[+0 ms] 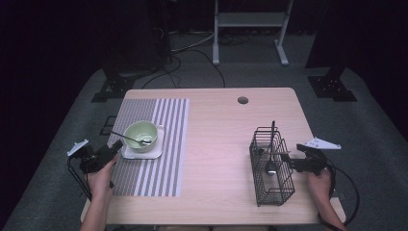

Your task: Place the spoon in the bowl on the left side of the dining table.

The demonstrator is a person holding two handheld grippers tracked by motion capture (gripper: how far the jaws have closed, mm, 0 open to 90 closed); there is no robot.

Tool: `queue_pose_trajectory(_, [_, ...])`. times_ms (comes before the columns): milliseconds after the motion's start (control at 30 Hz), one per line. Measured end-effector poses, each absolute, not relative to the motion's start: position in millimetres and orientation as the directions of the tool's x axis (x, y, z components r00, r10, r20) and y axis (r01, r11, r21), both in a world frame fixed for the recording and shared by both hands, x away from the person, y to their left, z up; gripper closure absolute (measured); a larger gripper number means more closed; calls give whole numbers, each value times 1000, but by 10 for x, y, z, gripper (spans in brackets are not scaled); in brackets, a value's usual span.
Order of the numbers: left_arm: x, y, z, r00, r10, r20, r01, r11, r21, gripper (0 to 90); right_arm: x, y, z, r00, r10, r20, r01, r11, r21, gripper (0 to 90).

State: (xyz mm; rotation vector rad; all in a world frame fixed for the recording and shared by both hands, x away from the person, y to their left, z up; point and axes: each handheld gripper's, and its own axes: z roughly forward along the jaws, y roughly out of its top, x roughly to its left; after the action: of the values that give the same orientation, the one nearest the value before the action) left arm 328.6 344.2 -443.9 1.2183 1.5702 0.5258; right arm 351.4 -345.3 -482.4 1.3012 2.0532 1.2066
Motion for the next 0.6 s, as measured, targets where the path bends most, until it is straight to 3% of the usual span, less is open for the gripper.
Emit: queue_pose_trajectory(600, [3187, 3268, -4464, 114, 903, -414, 462, 321, 827, 203, 3514, -3450, -4825, -472, 877, 90, 508, 187, 841, 128])
